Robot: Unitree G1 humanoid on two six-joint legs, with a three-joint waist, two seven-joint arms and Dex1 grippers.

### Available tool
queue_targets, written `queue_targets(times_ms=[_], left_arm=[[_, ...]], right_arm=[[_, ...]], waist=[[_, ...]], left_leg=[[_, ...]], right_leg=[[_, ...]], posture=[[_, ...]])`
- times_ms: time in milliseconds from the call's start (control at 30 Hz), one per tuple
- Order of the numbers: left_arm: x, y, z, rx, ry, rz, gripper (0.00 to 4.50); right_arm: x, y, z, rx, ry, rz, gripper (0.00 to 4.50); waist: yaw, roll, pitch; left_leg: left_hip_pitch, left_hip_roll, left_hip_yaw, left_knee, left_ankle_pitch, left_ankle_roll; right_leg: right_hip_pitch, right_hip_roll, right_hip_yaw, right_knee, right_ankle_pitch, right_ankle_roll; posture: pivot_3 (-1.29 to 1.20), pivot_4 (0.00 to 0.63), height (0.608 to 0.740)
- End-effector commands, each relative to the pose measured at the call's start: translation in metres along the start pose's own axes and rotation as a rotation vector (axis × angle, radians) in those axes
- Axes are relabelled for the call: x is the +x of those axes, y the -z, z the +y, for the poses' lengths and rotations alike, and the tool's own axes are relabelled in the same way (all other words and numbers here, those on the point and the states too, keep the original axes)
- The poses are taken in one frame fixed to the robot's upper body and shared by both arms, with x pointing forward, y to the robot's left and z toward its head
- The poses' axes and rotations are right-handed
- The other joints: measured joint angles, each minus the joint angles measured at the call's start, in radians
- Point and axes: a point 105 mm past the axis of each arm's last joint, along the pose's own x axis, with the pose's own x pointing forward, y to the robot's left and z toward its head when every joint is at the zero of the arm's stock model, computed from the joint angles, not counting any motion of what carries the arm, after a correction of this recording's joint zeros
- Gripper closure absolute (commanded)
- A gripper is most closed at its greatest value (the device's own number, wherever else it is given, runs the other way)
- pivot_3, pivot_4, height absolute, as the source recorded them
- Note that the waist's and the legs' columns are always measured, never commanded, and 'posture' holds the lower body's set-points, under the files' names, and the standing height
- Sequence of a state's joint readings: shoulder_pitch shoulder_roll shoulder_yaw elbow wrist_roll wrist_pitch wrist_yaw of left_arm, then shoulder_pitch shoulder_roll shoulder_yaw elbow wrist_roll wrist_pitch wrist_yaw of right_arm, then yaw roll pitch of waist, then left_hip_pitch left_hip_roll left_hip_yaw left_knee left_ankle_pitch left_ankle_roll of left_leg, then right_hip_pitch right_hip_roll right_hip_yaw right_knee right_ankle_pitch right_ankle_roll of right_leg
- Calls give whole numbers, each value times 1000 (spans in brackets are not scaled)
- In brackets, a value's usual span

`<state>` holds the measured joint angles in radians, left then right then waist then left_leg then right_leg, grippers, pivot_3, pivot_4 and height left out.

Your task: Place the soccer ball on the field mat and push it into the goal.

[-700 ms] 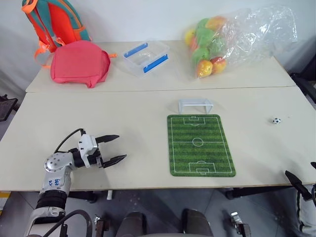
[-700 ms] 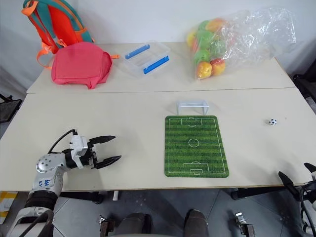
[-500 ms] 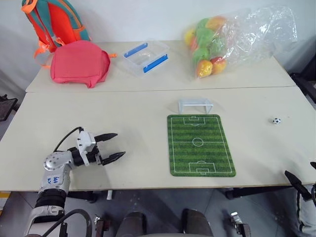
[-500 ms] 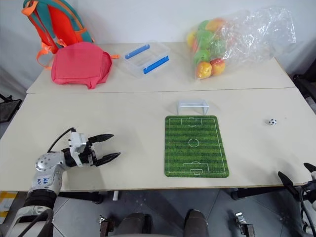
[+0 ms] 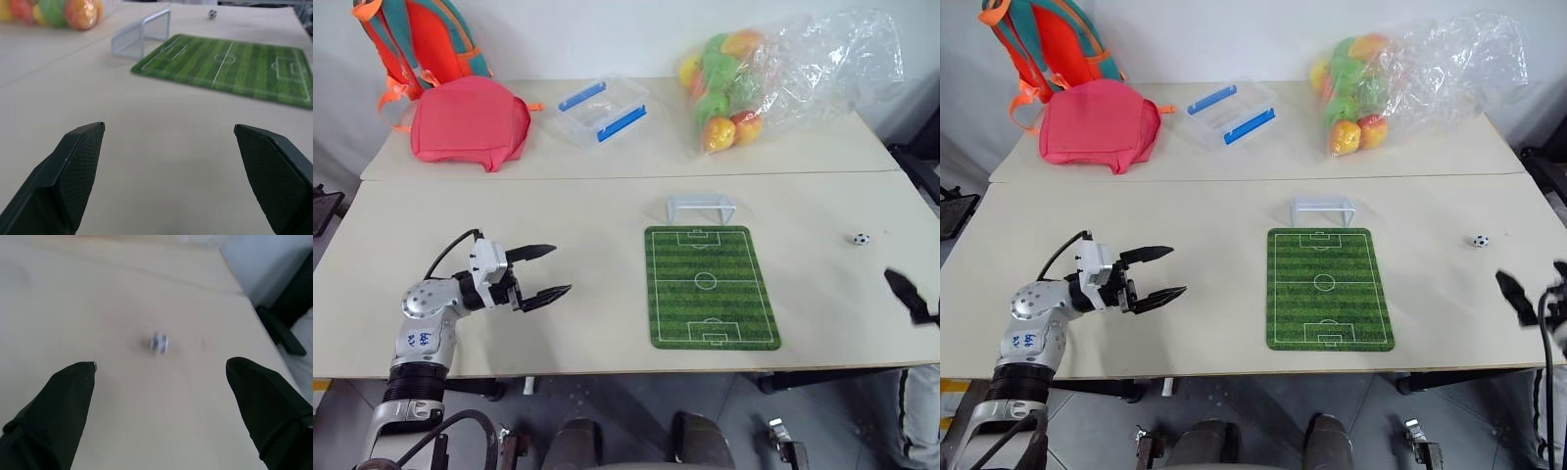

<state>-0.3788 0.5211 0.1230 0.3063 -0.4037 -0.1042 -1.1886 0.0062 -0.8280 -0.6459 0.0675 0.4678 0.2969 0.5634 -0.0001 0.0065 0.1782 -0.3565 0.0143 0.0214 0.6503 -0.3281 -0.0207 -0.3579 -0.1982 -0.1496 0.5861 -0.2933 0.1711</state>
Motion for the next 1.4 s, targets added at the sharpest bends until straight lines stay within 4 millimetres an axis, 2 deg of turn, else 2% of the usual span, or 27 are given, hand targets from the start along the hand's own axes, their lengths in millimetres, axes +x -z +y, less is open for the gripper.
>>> queue_targets(times_ms=[33,100,233,400,533,967,1100,1267,1367,1400], left_arm=[[16,-21,-6,32,39,-64,0],[23,-26,-9,40,57,-79,0],[26,-34,-16,41,60,-94,0],[17,-35,-25,33,44,-72,0],[7,-35,-32,27,22,-49,0],[5,-40,-37,17,-11,-41,0],[5,-40,-35,20,-22,-41,0],[4,-39,-35,14,-23,-47,0],[4,-37,-35,6,-15,-50,0],[4,-37,-34,5,-13,-51,0]], right_arm=[[19,0,-7,41,17,32,35],[35,7,-7,64,17,64,35],[55,21,-3,91,-3,106,35],[70,43,3,120,-11,166,35],[79,53,7,140,-14,182,35],[100,61,8,235,54,220,35],[101,60,9,256,62,203,949],[102,55,6,256,70,177,2661],[106,38,6,243,46,121,3628],[107,33,6,239,35,106,3631]], waist=[[1,-1,1],[1,-2,1],[1,-3,2],[-4,-3,2],[-5,-3,2],[-6,-2,2],[-5,-2,2],[-2,-2,2],[-3,-2,2],[-4,-2,2]], left_leg=[[0,1,0,0,0,0],[-1,0,0,1,0,0],[-4,0,-1,1,0,0],[-4,0,0,1,0,0],[-4,0,0,2,0,0],[-5,0,0,4,0,0],[-5,0,0,4,0,0],[-5,0,-1,4,0,0],[-5,0,-1,5,0,0],[-6,0,-1,5,0,0]], right_leg=[[0,1,0,0,0,0],[0,1,-1,0,0,0],[-2,1,-1,-1,0,0],[-2,1,-1,-1,0,0],[-2,1,-1,0,0,0],[-2,1,-1,-1,0,0],[-1,1,-1,-1,0,0],[-1,1,-1,-1,0,0],[-1,1,-1,-1,0,0],[-1,1,-1,-1,0,0]], posture=[[0,150,740],[0,150,740],[0,150,740],[0,150,740],[0,150,740],[0,150,740],[0,150,740],[0,150,740],[0,150,740],[0,150,740]])
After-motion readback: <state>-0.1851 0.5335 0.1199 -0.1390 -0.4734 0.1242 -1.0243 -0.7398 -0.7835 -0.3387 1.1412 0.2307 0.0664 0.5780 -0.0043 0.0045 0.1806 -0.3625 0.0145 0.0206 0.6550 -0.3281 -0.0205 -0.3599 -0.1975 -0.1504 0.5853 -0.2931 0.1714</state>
